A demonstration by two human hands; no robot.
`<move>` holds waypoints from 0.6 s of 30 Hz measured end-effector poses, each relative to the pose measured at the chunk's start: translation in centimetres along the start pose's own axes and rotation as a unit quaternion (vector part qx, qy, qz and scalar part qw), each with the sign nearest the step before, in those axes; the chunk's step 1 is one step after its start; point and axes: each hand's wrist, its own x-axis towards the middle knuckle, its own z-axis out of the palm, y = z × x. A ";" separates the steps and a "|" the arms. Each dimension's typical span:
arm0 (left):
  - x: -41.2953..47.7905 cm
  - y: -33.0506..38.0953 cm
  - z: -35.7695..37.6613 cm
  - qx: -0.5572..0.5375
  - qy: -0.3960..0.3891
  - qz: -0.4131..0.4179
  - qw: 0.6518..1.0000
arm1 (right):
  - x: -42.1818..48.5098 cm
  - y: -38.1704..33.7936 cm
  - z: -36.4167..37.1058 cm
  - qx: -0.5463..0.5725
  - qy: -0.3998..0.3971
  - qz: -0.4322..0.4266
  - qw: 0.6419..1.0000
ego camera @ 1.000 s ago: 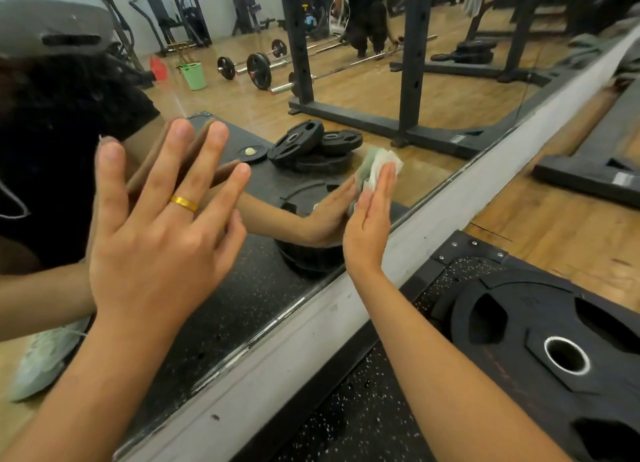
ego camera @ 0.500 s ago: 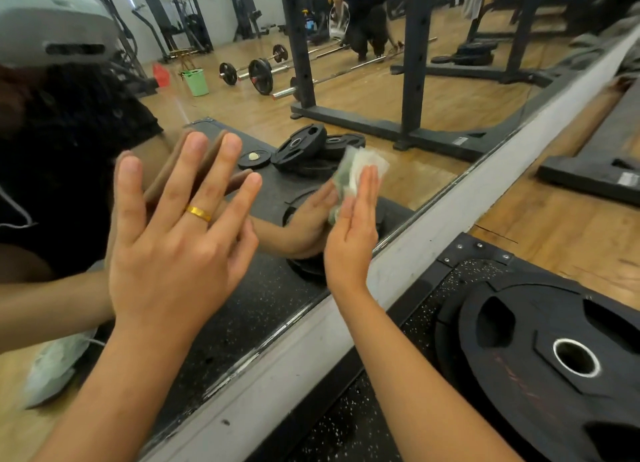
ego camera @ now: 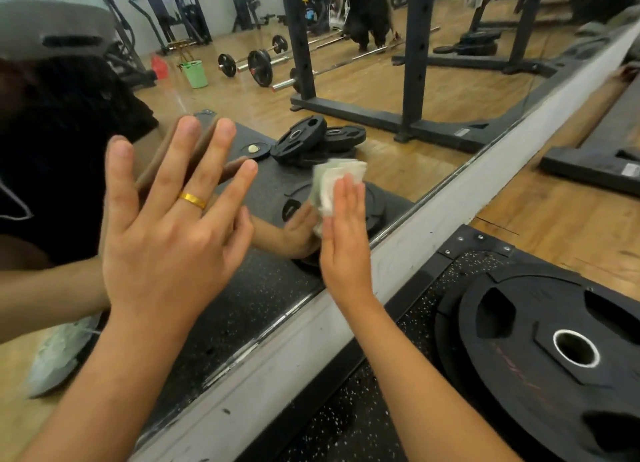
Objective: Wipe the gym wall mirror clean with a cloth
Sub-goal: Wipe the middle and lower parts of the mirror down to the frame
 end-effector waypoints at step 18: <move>0.4 -0.2 -0.3 0.006 0.005 0.004 1.000 | 0.0 -6.4 2.7 0.111 0.072 0.124 0.983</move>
